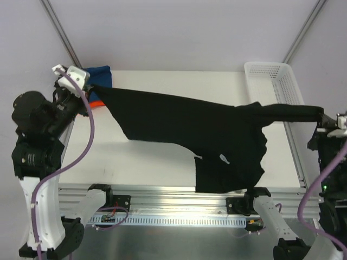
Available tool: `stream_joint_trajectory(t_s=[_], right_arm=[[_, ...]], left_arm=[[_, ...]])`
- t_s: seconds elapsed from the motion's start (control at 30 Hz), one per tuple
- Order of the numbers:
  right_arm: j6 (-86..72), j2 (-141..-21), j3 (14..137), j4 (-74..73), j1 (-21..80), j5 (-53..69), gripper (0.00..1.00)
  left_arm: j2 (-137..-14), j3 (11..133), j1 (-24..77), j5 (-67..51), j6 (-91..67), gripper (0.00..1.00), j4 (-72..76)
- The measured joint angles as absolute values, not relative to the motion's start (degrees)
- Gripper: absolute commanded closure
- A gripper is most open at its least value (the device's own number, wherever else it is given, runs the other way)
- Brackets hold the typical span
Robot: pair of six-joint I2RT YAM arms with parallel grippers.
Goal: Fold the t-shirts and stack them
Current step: Fold the tshirt
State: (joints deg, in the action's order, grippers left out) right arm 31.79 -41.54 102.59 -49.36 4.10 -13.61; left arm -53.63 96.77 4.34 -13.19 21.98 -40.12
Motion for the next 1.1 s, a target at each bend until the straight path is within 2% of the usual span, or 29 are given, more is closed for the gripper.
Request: stream_joint_trajectory(t_s=[0.17,0.37,0.53,0.87,0.97,1.1], right_arm=[[25.2,-33.2,95.9,-53.7,1.0,-10.2,1.0],[24.3,-36.7,99.4,-54.2,0.7,-9.8,1.0],[25.2,-46.3,106.8,-47.1,0.7,-9.8,1.0],[27.3,-67.0,104.8,-33.2,0.7,-10.0,1.0],[27.6,-71.0,104.9,-33.3,0.8,-10.0,1.0],[27.7,-70.2,106.0,-34.2,0.8,-10.0,1.0]], left_arm=[[-44.0,89.4,-0.5,-16.1,16.2,1.0,-43.0],[-42.0,90.7,-3.5,-18.4,12.2,1.0,-48.4],[-51.6,102.0,-3.5,-18.4,12.9,1.0,-47.8],[-78.3,112.1,-3.4,-18.5,16.3,1.0,-41.1],[-81.4,113.0,-3.4,-18.5,16.9,1.0,-41.2],[-79.2,112.8,-3.4,-18.6,17.4,1.0,-41.4]])
